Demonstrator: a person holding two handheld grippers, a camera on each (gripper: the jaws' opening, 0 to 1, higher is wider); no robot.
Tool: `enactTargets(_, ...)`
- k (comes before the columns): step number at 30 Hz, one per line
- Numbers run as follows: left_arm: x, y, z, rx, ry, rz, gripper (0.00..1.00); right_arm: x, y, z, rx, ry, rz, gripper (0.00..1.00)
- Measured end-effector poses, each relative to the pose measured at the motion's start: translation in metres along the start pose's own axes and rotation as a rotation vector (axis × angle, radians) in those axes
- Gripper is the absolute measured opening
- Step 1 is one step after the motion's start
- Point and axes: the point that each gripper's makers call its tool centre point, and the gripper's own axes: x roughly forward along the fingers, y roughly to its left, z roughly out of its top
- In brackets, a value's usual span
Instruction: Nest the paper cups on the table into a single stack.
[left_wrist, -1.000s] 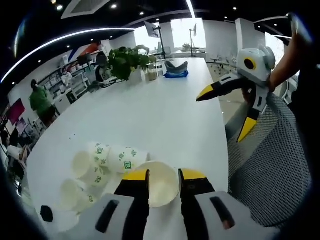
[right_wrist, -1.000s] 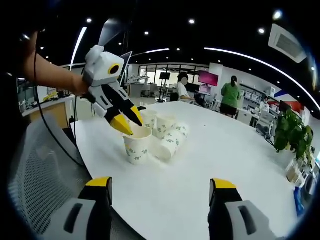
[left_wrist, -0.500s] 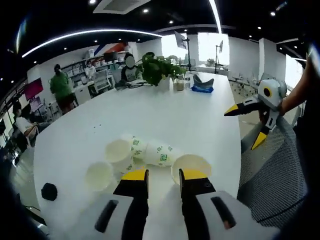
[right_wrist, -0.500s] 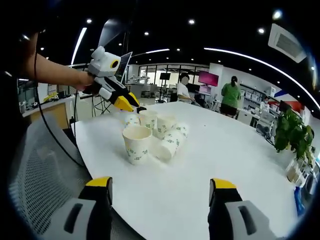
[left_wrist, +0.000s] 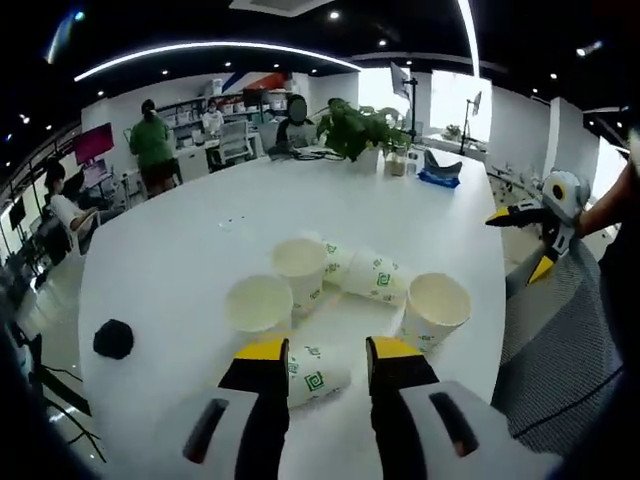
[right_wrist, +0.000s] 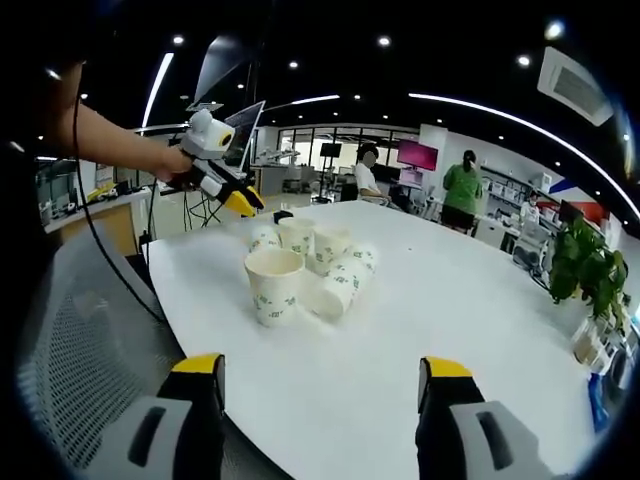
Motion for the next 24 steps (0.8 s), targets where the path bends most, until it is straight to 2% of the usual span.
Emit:
enactTargets(4, 0.002, 0.013, -0.012, -0.032, 0.012, 0.000, 0.30, 0.000, 0.000, 0.000, 0.003, -0.004, 0.003, 0.80)
enactTargets(7, 0.002, 0.005, -0.012, -0.088, 0.036, -0.026, 0.33, 0.000, 0.000, 0.002, 0.005, -0.011, 0.000, 0.82)
enactTargets(8, 0.004, 0.008, -0.014, -0.090, 0.037, -0.027, 0.34, 0.000, 0.000, 0.003, 0.009, -0.017, 0.003, 0.82)
enactTargets(10, 0.006, 0.001, -0.015, -0.094, 0.045, -0.026, 0.33, 0.000, 0.000, 0.004, 0.012, -0.025, 0.005, 0.85)
enactTargets(13, 0.010, 0.006, -0.023, -0.108, 0.072, -0.022, 0.32, 0.000, 0.002, 0.008, 0.032, -0.050, 0.016, 0.89)
enactTargets(17, 0.012, 0.010, -0.028, -0.126, 0.083, -0.018, 0.32, 0.000, 0.002, 0.009, 0.038, -0.050, 0.015, 0.91)
enactTargets(21, 0.015, 0.015, -0.031, -0.258, 0.070, -0.041, 0.32, 0.000, 0.002, 0.006, 0.032, -0.033, 0.012, 0.90)
enactTargets(24, 0.018, 0.025, -0.029, -0.375, 0.026, -0.060, 0.30, 0.000, 0.002, 0.004, 0.029, -0.022, 0.011, 0.89)
